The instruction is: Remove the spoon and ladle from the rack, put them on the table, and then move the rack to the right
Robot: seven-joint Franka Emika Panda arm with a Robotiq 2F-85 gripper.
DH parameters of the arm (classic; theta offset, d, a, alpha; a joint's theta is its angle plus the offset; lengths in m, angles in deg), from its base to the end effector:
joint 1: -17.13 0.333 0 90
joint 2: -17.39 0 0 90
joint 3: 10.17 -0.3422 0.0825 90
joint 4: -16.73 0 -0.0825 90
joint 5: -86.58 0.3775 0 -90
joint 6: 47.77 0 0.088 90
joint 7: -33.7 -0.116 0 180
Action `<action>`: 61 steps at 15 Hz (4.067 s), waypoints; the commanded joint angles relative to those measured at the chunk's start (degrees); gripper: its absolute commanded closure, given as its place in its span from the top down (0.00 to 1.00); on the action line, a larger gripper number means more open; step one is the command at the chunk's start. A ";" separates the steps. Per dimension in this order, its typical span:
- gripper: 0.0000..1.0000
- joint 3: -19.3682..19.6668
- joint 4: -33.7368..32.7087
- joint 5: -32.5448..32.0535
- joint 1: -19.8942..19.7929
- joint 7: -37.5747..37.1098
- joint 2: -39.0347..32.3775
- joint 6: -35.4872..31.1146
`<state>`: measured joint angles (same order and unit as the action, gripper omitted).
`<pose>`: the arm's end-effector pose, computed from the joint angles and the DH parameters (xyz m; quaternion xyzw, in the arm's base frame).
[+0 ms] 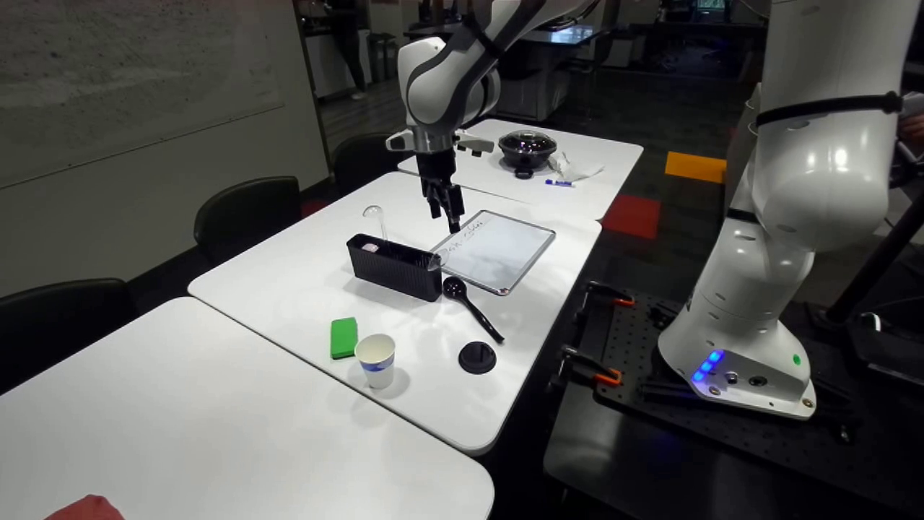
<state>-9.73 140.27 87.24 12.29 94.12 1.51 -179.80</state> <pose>0.5512 -0.0506 0.2802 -0.8865 -0.4583 0.0525 0.0374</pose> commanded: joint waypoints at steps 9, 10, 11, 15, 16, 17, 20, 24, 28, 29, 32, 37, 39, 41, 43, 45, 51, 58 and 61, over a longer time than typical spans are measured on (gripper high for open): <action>1.00 -3.41 -3.85 1.43 -2.29 3.19 -8.27 -3.40; 1.00 -3.69 -4.25 1.45 -2.54 3.34 -8.93 -3.33; 1.00 -4.01 -4.47 1.56 -2.82 3.46 -9.34 -3.06; 0.71 -5.23 -5.27 2.18 -3.83 4.87 -10.75 -2.59; 0.69 -5.42 -5.39 2.29 -3.98 5.19 -10.94 -2.51; 0.61 -5.62 -5.50 2.37 -4.16 5.51 -11.10 -2.43; 0.38 -5.81 -5.81 2.64 -4.46 6.03 -11.45 -2.14; 0.07 -5.55 -5.82 2.78 -4.40 5.58 -11.07 -1.50; 0.02 -5.36 -5.20 3.04 -4.12 4.40 -9.12 0.42; 0.02 -5.34 -5.07 3.11 -4.04 4.25 -8.39 1.03; 0.02 -5.08 -4.39 3.02 -3.64 3.82 -5.46 3.40; 0.02 -4.66 -3.05 2.19 -2.04 3.48 1.79 7.92; 0.02 -4.59 -1.80 1.04 -0.61 2.98 5.36 8.26; 0.02 -4.61 -1.16 0.42 0.75 2.97 7.98 8.17; 0.02 -5.04 -0.11 -1.05 2.25 6.25 9.03 6.18; 0.02 -5.47 1.62 -2.51 3.66 10.67 9.08 2.79; 0.02 -4.26 9.80 -18.19 6.63 10.03 3.83 -19.94; 0.02 10.34 10.36 -45.77 15.61 -14.71 -7.02 -45.97; 0.08 10.99 11.13 -44.94 15.63 -15.25 -7.56 -46.57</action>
<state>1.37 151.39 42.30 28.01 78.74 -6.11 -226.43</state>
